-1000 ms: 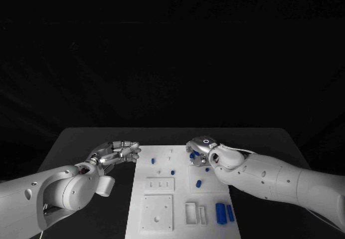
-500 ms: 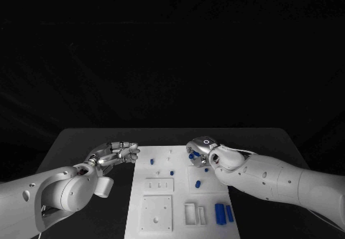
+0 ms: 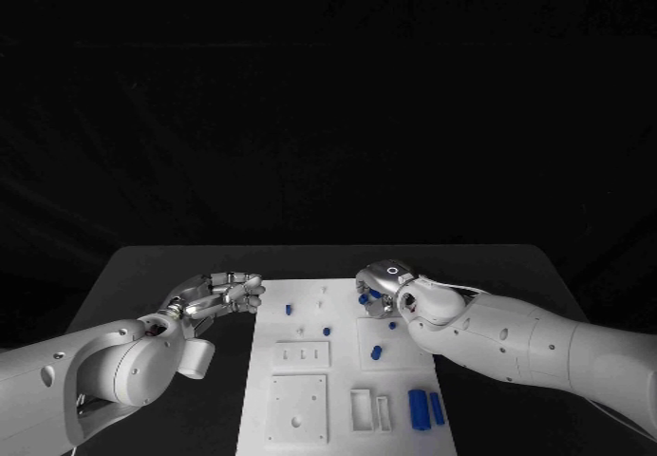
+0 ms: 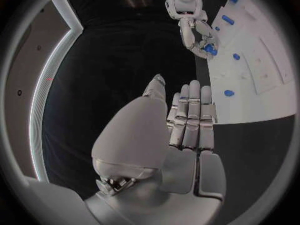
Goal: Assemble the parts on the task board
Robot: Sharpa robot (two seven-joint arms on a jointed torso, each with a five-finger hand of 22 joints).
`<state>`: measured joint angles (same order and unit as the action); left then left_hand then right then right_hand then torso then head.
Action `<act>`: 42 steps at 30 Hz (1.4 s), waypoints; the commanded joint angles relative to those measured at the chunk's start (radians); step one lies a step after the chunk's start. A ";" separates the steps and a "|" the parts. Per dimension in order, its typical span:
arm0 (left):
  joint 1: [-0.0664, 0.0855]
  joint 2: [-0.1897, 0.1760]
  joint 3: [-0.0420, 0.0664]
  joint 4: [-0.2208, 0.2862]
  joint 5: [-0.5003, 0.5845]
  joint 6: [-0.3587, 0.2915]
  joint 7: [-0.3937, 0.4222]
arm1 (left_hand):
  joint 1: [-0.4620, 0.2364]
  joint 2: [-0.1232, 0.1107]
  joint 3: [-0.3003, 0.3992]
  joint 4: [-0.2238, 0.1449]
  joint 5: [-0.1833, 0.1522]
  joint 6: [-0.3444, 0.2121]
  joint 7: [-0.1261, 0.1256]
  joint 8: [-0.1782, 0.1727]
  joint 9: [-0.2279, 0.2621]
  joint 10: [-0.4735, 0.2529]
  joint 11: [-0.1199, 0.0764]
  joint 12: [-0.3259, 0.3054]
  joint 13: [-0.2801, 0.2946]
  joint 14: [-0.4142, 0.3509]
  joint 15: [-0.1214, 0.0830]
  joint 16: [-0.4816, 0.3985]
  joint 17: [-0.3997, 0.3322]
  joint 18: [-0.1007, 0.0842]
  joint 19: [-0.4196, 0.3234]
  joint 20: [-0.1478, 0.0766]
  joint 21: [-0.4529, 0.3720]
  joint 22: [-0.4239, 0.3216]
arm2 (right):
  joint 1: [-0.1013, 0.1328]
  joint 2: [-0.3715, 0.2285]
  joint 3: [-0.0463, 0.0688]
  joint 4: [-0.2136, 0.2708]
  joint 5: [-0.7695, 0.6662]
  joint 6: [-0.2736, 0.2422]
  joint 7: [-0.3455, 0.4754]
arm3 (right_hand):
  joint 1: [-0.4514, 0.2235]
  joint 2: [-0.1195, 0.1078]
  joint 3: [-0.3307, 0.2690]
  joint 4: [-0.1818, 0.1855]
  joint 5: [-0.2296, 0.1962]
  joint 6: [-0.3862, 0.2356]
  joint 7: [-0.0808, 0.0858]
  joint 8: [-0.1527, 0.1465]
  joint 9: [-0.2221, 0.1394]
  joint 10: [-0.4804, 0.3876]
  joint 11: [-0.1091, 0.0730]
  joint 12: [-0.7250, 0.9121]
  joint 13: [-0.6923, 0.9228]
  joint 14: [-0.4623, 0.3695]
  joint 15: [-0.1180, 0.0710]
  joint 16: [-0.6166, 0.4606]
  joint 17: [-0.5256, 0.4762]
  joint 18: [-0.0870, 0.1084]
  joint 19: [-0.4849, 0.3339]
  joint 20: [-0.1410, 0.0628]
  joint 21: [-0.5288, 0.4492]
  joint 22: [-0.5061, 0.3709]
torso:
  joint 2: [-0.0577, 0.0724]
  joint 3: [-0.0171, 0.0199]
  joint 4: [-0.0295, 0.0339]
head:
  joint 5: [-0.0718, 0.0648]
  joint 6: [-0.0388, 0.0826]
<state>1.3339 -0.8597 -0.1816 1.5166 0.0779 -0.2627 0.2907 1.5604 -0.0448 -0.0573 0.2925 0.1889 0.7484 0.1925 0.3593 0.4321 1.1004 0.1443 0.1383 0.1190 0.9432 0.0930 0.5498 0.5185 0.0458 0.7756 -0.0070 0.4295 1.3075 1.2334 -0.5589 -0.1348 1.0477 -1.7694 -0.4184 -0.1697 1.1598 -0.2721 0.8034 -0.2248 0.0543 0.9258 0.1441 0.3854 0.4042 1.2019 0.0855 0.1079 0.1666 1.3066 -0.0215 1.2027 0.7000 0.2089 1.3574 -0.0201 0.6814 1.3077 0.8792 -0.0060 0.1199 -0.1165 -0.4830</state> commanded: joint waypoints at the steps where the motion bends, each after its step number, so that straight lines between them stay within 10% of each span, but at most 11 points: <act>1: 0.001 0.002 0.001 0.003 -0.004 0.018 0.003 | -0.012 0.001 -0.004 0.000 -0.004 0.007 0.000 -0.005 -0.001 0.006 -0.002 -0.006 -0.001 -0.002 -0.001 0.005 -0.001 0.018 -0.003 -0.002 0.007 0.017 | -0.005 0.000 -0.003 0.003 -0.012 0.048 -0.006 | -0.003 0.017 0.002 0.001 -0.004 0.014 -0.004 0.007 0.004 0.030 -0.008 0.013 0.016 -0.003 -0.014 0.004 -0.003 0.053 0.024 -0.037 0.007 0.021 | 0.000 -0.0001 0.0001 | -0.002 -0.002; 20: 0.001 0.005 0.001 0.000 -0.004 0.019 0.001 | -0.009 0.000 -0.003 -0.002 -0.004 0.007 0.000 -0.006 -0.001 0.006 -0.002 -0.008 -0.001 -0.003 -0.001 0.005 -0.001 0.019 -0.004 -0.002 0.007 0.017 | -0.006 0.011 -0.003 0.005 0.003 0.067 -0.002 | -0.024 0.034 -0.013 0.001 -0.005 0.035 -0.014 0.015 0.020 0.058 -0.028 0.035 0.093 -0.005 -0.033 0.009 -0.015 0.053 0.029 -0.040 0.046 0.026 | 0.001 -0.0010 0.0008 | -0.004 -0.004; 31: 0.001 0.010 0.001 -0.003 -0.004 0.019 -0.001 | -0.005 0.001 -0.001 -0.002 -0.003 0.008 0.000 -0.006 -0.001 0.007 -0.002 -0.009 -0.001 -0.003 -0.001 0.006 -0.002 0.019 -0.004 -0.002 0.007 0.017 | -0.006 0.015 -0.003 0.014 0.019 0.065 -0.019 | -0.047 0.119 0.001 -0.018 -0.005 0.094 -0.039 0.041 0.044 0.106 -0.054 0.065 0.161 -0.012 -0.059 0.010 -0.023 0.053 0.014 -0.044 0.116 0.028 | 0.001 -0.0018 0.0023 | -0.006 -0.007; 42: 0.001 0.010 0.001 -0.008 -0.004 0.015 -0.002 | -0.001 0.001 0.000 -0.003 -0.003 0.008 -0.001 -0.007 -0.001 0.008 -0.002 -0.010 -0.001 -0.003 -0.001 0.006 -0.002 0.019 -0.004 -0.002 0.008 0.017 | -0.005 0.012 0.000 0.044 0.010 -0.026 -0.053 | -0.059 0.125 0.017 -0.038 -0.005 0.107 -0.044 0.043 0.055 0.112 -0.060 0.070 0.197 -0.011 -0.065 0.011 -0.028 0.053 0.000 -0.049 0.146 0.025 | 0.000 -0.0019 0.0010 | -0.002 -0.005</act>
<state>1.3339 -0.8526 -0.1817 1.5085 0.0778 -0.2606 0.2849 1.5604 -0.0448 -0.0573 0.2925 0.1889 0.7484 0.1925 0.3554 0.4323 1.1003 0.1442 0.1345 0.1190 0.9432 0.0930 0.5498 0.5177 0.0539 0.7757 -0.0069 0.4335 1.3080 1.2293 -0.5491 -0.1352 1.0853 -1.7539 -0.4136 -0.2002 1.0959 -0.1582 0.8195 -0.2611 0.0454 1.0231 0.0971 0.4257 0.4354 1.2960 0.0366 0.1740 0.3652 1.3217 -0.0525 1.2103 0.6731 0.1595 1.3608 -0.0666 0.8212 1.3074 0.8805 -0.0081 0.1219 -0.1191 -0.4887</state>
